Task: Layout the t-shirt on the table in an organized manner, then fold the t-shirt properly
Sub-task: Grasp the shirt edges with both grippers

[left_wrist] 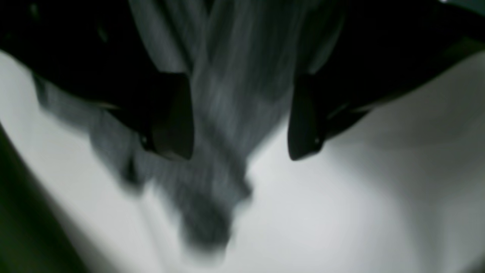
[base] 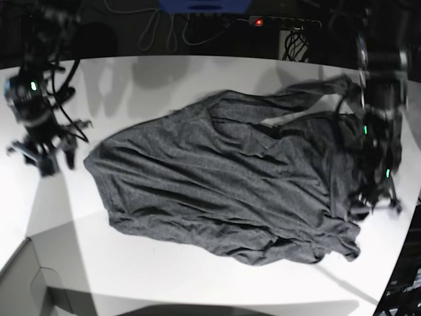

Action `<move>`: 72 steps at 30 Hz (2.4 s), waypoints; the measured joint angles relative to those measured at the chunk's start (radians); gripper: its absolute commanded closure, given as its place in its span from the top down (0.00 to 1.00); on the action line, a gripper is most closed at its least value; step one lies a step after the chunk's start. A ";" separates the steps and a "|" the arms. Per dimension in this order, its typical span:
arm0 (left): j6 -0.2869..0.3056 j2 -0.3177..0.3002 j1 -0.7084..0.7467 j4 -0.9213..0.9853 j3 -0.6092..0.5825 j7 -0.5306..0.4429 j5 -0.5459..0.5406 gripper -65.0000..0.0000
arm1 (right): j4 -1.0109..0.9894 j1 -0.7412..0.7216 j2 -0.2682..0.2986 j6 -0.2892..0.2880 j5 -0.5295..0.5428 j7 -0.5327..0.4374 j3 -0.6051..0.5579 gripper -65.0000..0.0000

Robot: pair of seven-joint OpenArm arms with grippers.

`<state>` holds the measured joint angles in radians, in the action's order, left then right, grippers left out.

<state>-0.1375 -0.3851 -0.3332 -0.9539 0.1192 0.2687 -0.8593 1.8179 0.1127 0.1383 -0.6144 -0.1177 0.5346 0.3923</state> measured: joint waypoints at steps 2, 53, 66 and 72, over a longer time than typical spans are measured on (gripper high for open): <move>0.008 0.007 0.095 -0.116 0.081 0.055 -0.006 0.59 | -0.095 -0.056 0.022 -0.003 -0.005 0.011 -0.074 0.45; -0.162 0.190 0.577 -0.608 0.235 0.214 0.002 0.15 | -1.005 -0.563 0.042 0.001 -0.006 -0.279 -0.281 0.45; -0.162 0.180 0.610 -0.592 0.257 0.222 -0.003 0.00 | -1.012 -0.624 -0.009 0.108 -0.007 -0.390 -0.279 0.51; -0.162 0.166 0.606 -0.591 0.319 0.214 -0.001 0.00 | -1.175 -0.698 -0.010 0.186 -0.001 -0.404 -0.277 0.51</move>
<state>-0.2996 -0.2192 0.2729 -1.5452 0.4385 0.4824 -0.8604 0.6426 -0.5854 0.1280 -0.4282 -0.1184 0.1307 0.1158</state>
